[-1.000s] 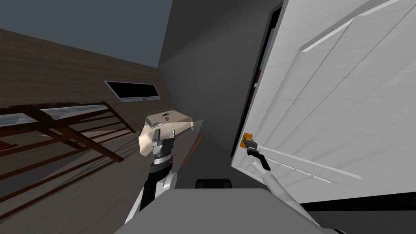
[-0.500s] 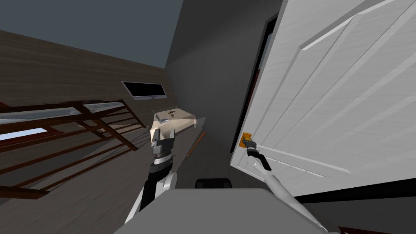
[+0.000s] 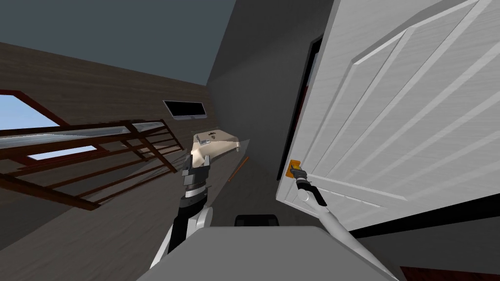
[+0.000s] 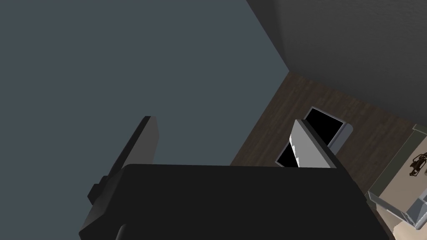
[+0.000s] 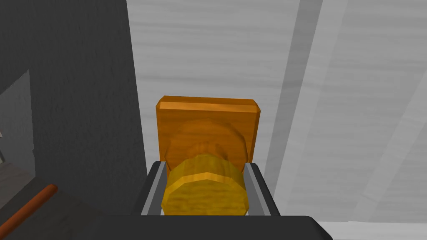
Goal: Pull the door open
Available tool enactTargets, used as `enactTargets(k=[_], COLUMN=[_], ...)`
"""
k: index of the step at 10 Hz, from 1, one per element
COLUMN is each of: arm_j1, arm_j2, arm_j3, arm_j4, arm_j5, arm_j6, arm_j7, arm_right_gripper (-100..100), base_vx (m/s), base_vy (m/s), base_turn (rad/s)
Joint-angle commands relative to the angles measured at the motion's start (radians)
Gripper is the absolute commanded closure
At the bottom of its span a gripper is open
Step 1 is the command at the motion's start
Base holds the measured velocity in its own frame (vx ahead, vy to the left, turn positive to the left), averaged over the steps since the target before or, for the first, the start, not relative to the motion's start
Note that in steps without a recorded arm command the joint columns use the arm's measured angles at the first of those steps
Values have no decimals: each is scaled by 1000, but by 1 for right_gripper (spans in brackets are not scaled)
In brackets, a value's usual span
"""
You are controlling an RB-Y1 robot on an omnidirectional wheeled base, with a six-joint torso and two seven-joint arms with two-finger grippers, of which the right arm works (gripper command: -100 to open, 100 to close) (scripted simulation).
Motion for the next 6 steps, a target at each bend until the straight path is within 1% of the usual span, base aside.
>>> enactTargets(k=[1,3,6], arm_j1=[3,13,26], arm_j2=[-10,-28,-54], arm_j3=[12,33,63], arm_j4=[-6,-19,-37], arm_j5=[3,7,13], arm_j6=[-4,-7,-13], arm_j7=[-13,-33,-62], arm_right_gripper=[100,100,100], base_vx=[-190,-246,-256], base_vy=[-34,-23,-61], base_turn=[121,128,139])
